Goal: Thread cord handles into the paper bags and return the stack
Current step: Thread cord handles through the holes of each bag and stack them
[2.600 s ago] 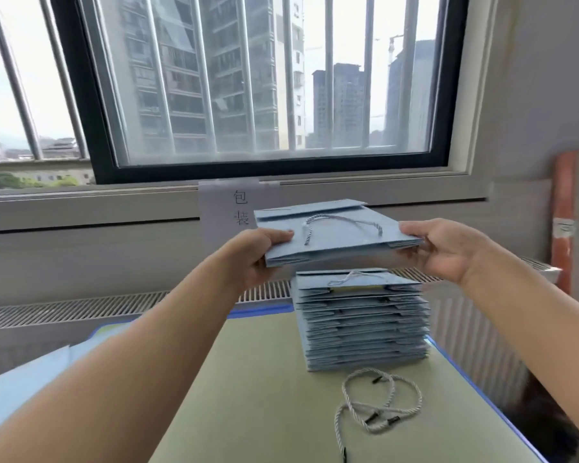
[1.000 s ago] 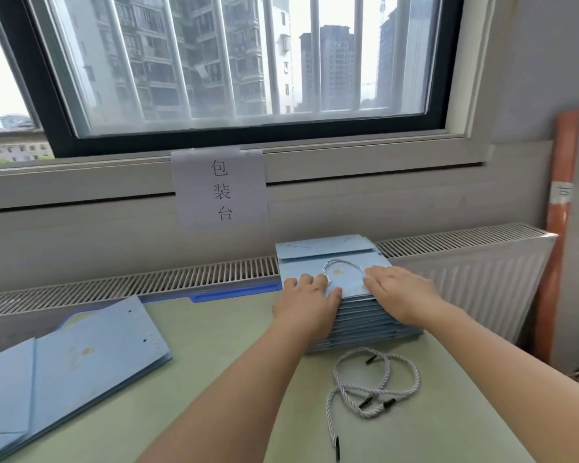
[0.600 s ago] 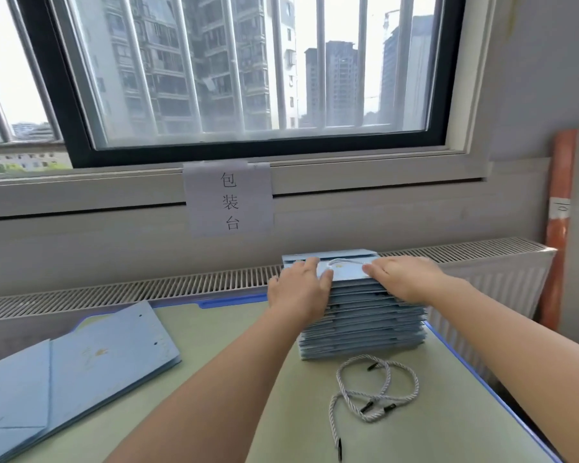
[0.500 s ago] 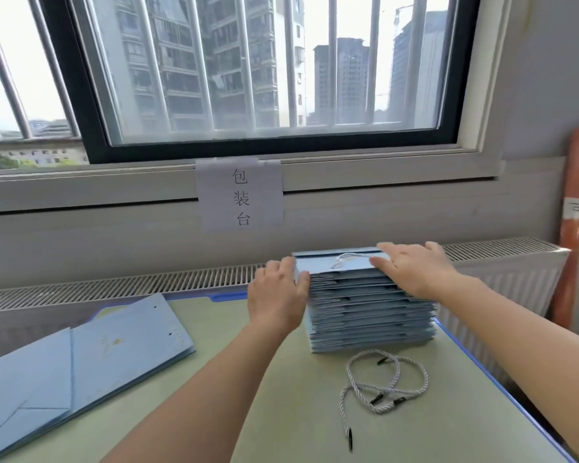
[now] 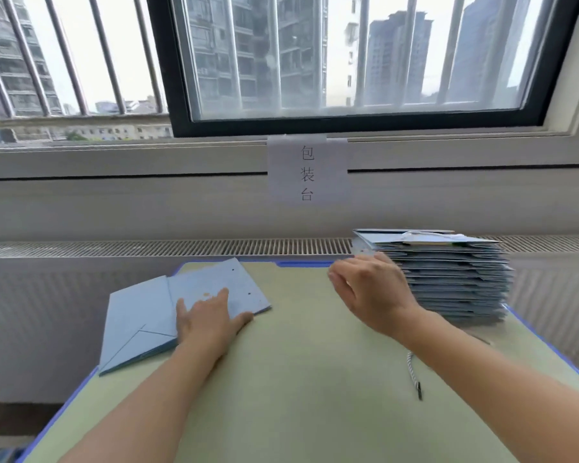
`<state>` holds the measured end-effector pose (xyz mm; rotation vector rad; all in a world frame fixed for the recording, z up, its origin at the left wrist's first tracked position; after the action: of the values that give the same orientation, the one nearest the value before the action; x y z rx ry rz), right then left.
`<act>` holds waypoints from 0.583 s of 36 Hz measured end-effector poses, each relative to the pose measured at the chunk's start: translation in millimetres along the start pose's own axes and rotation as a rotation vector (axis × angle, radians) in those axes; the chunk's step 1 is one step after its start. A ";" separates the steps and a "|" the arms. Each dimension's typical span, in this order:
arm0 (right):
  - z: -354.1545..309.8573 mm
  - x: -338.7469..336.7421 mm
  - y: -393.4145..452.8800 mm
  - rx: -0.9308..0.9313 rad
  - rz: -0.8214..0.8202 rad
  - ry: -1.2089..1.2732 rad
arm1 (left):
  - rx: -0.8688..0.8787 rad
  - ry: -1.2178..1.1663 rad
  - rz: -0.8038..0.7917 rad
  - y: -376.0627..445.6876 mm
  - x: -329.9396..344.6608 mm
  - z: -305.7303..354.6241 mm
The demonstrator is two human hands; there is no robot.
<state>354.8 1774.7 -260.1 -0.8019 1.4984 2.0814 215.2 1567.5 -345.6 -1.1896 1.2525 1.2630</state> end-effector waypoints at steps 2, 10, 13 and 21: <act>-13.0 7.4 1.6 0.013 -0.038 0.046 | 0.080 0.014 0.082 -0.3 -7.0 3.3; -36.0 46.1 -5.8 0.216 -0.375 0.320 | 0.248 0.086 0.225 -0.6 -20.2 4.9; -38.1 65.5 -7.1 0.347 -0.403 0.443 | 0.290 0.070 0.262 -19.6 -20.9 13.5; -38.8 75.6 -9.0 0.787 -0.299 0.751 | 0.467 -0.035 0.308 -87.2 -27.0 32.6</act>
<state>313.1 1742.3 -327.3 -1.4079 2.1652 0.8323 303.5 1601.2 -324.3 -0.6545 1.6381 1.1123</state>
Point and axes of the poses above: each hand's wrist, its own y-axis towards the middle knuckle, its own x-axis out of the palm, z = x × y, the point moved 5 cm from there along y, towards the middle knuckle, and after that the axes turned 15 degrees about -x, right-handed, at the moved point
